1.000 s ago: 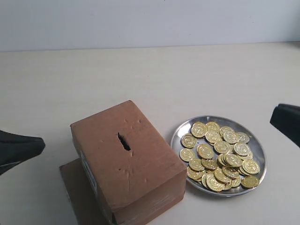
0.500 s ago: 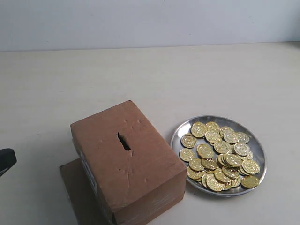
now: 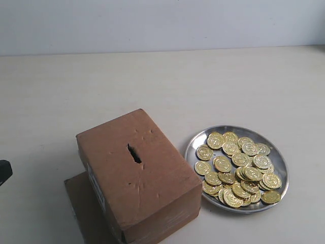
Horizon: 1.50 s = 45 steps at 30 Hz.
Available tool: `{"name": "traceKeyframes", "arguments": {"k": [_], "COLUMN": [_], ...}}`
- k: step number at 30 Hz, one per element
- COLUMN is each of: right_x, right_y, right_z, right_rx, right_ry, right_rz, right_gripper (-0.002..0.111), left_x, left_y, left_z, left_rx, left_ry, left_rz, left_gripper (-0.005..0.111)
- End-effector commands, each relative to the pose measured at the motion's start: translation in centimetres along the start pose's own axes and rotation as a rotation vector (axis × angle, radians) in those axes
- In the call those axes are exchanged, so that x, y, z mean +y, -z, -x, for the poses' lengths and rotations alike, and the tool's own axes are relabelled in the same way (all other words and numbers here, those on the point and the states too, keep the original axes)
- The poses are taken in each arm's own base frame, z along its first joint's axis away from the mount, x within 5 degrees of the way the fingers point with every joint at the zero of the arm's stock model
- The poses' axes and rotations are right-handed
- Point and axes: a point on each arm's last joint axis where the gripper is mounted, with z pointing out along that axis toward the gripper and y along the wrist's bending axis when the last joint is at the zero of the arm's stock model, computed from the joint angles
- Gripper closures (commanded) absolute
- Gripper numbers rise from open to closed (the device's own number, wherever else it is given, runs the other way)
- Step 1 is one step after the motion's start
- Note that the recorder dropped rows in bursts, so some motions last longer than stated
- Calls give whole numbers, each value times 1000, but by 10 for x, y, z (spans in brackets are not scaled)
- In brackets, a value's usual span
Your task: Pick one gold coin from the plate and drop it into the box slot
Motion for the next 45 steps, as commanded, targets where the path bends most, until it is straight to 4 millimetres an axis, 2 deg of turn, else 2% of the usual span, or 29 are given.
{"name": "traceKeyframes", "arguments": {"k": [1, 3, 6, 20, 27, 36, 40, 45], "right_x": [4, 8, 12, 12, 11, -8, -13, -19], "right_y": [1, 1, 1, 1, 1, 4, 6, 9], "right_z": [-4, -6, -7, -7, -6, 2, 5, 7], "right_rx": [40, 79, 108, 108, 97, -181, -256, -338], "right_ry": [-370, -627, -736, -736, -735, -715, -706, -695], "right_rz": [46, 73, 111, 110, 98, -189, -273, -365], "right_gripper": [108, 108, 108, 108, 108, 108, 108, 108], "left_x": [1, 1, 1, 0, 7, 23, 21, 21], "left_y": [0, 0, 0, 1, 14, 41, 50, 50], "left_z": [0, 0, 0, 0, 8, 20, 22, 22], "left_rx": [-8, -6, -6, -7, -149, -434, -524, -523], "left_ry": [-24, -24, -24, -26, 14, 47, 35, 35], "left_rz": [5, 4, 4, 2, 71, 328, 336, 335], "left_gripper": [107, 107, 107, 107, 107, 107, 107, 107]}}
